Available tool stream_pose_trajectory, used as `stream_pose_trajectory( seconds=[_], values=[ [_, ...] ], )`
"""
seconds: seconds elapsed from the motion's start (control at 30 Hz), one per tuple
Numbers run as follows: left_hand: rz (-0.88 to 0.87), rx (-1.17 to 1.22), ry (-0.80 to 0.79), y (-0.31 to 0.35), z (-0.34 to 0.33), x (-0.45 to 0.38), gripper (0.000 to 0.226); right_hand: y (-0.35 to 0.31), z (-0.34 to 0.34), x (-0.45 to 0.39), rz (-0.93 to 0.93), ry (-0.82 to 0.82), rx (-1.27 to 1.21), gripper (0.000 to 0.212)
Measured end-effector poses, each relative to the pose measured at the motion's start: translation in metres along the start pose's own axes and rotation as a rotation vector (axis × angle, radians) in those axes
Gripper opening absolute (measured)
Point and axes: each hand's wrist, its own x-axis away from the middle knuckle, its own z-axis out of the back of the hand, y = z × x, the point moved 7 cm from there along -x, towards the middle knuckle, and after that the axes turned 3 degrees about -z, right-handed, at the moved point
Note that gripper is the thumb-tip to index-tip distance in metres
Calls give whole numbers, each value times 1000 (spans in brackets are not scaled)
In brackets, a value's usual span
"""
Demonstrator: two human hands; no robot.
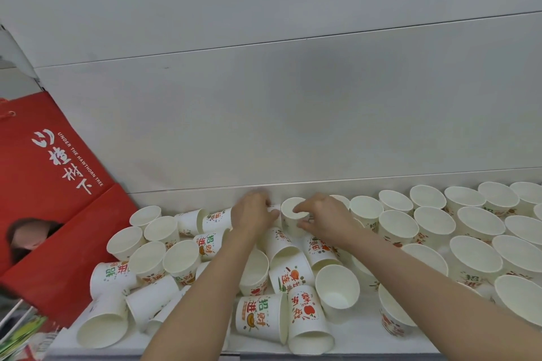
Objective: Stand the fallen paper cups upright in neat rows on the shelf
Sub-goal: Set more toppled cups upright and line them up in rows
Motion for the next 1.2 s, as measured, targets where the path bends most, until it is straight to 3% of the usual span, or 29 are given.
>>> stream_pose_trajectory(
  seconds=[0.1,0.33,0.4,0.6,0.8,0.9,1.0,1.1,1.17,1.2],
  values=[
    [24,-38,-41,4,-4,-4,45,-4,-7,-1,15,-5,58,30],
    [95,-145,44,-4,9,-1,15,4,-9,-2,29,44,188,20],
    [138,-172,53,-11,16,-1,16,5,-9,-2,46,41,251,17],
    [295,52,33,-26,24,3,14,14,-9,-2,58,29,338,17],
    [266,300,-121,-30,16,7,21,16,-7,0,55,-13,227,23],
    [264,205,-30,-31,27,15,34,15,7,4,78,35,105,29],
    [182,115,35,-18,36,35,19,16,22,13,73,48,-60,21],
    [-38,226,-228,13,20,53,29,21,23,28,50,-174,-261,15],
    [-111,156,-383,28,7,63,41,22,22,41,65,-289,-302,15],
    [-133,77,-384,31,5,65,44,23,20,45,68,-314,-291,15]
  ],
)
